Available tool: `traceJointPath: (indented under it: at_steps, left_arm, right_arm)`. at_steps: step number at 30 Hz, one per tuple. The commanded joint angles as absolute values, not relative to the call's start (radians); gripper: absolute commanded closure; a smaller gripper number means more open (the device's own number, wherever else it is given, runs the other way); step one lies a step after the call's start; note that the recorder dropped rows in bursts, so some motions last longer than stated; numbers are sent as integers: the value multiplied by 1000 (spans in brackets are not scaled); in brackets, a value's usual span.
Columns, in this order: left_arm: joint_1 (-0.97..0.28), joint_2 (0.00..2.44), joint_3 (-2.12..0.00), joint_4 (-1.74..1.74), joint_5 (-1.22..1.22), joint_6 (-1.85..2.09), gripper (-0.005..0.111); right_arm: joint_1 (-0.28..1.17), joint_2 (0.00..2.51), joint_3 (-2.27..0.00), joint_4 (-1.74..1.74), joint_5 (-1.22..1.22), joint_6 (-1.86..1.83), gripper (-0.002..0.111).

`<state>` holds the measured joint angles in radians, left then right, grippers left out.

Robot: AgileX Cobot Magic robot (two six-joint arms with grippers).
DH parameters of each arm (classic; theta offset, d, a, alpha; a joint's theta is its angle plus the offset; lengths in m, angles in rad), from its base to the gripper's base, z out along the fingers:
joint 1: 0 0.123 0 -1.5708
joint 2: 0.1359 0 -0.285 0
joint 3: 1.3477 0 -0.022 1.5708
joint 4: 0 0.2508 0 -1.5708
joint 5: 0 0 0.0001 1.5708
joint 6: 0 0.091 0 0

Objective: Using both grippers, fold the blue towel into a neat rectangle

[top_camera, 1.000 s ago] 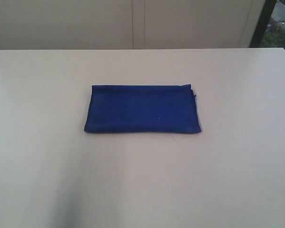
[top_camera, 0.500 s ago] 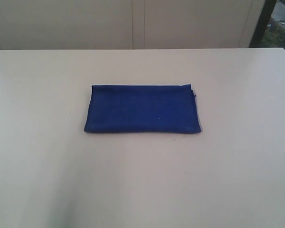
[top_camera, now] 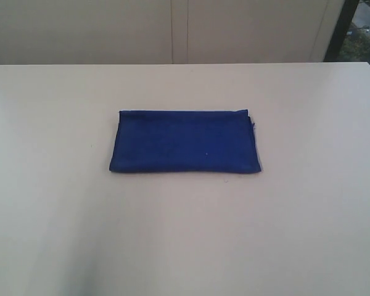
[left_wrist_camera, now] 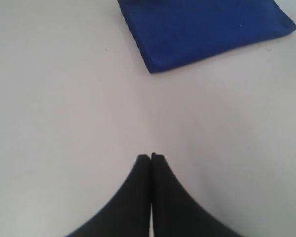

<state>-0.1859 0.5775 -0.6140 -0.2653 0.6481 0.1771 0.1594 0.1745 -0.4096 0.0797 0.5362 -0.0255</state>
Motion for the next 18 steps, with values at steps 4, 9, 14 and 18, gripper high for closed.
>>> traceJointPath:
  at_steps: [4,9,14,18]
  left_arm:
    - [-182,571,-607,-273,656,182,107]
    - [-182,571,-607,-273,656,182,107]
    - [-182,571,-607,-273,649,182,107]
    - [-182,571,-607,-273,649,182,107]
  right_arm:
    - [152,34,-322,66,490,-15,108]
    - [152,0,-190,66,492,-15,108]
    - [152,0,-112,69,411,-15,108]
    - [152,0,-79,69,420,-14,108]
